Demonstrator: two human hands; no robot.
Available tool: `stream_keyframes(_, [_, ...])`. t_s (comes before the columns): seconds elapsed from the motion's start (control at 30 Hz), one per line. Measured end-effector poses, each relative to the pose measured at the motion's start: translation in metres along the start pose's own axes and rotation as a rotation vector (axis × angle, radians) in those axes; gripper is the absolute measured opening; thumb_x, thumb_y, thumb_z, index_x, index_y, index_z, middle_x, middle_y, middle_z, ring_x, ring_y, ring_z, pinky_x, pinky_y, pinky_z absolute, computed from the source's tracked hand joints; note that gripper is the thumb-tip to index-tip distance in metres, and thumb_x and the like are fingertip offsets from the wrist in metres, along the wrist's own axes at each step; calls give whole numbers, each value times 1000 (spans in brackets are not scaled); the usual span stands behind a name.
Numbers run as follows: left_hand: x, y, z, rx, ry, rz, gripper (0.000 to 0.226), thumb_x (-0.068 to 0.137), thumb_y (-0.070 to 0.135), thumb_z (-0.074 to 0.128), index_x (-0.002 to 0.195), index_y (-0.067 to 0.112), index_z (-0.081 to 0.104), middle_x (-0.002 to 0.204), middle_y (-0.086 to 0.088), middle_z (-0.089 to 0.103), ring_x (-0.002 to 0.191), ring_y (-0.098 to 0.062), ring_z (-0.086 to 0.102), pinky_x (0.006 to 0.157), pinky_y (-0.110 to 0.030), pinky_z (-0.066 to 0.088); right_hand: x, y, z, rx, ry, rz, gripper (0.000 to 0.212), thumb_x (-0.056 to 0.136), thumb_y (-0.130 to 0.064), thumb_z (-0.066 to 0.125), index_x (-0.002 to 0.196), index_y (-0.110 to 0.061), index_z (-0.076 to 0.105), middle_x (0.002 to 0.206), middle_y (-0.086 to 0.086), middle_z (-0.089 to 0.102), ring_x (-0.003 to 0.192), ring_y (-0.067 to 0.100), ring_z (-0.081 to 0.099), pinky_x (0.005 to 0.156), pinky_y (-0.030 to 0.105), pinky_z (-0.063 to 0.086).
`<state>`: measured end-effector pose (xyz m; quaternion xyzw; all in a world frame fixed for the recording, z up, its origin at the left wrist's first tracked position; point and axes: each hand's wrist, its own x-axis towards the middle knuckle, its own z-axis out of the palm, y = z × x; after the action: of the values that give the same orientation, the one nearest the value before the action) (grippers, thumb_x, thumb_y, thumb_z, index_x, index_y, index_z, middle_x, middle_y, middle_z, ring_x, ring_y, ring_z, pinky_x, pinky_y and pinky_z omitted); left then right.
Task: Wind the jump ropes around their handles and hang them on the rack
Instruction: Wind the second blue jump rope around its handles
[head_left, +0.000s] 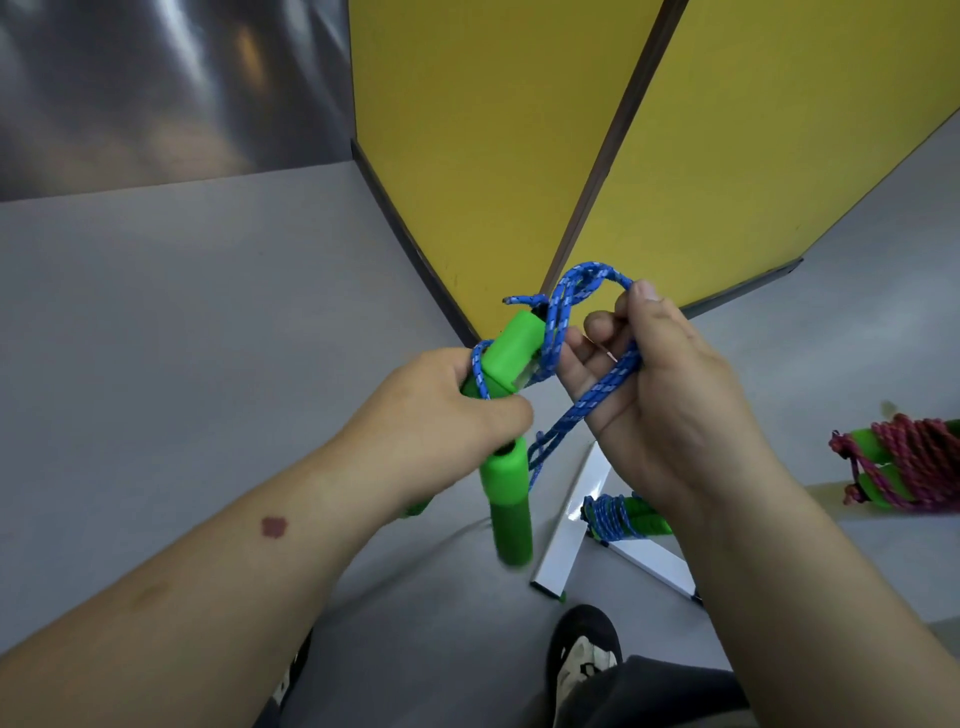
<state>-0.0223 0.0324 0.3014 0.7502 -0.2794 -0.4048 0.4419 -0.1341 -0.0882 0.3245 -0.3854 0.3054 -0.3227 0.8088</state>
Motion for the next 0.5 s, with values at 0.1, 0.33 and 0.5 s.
stream_keyframes(0.1, [4,2,-5,-169,31,-60,19,71,37,63,77,19,61,87,-18,76,63,-24,55,60,-40,48,2,9,-10,-523,88,-110,19,102,-35,55,115,-23,62,110,-8,66,114,18,65,99,39,52])
stream_keyframes(0.33, [11,6,-14,-545,200,-119,24,95,34,68,79,20,58,58,2,59,50,-17,54,48,-26,46,-27,21,-3,-938,-416,-60,54,84,-45,76,132,-41,53,108,-17,66,95,4,68,74,24,56])
stream_keyframes(0.5, [6,8,-16,-406,143,-53,45,85,68,67,89,24,61,71,0,60,59,-17,57,60,-35,52,-26,31,-3,-871,-323,-103,10,97,-29,64,107,-32,60,71,-7,59,63,16,60,59,36,54])
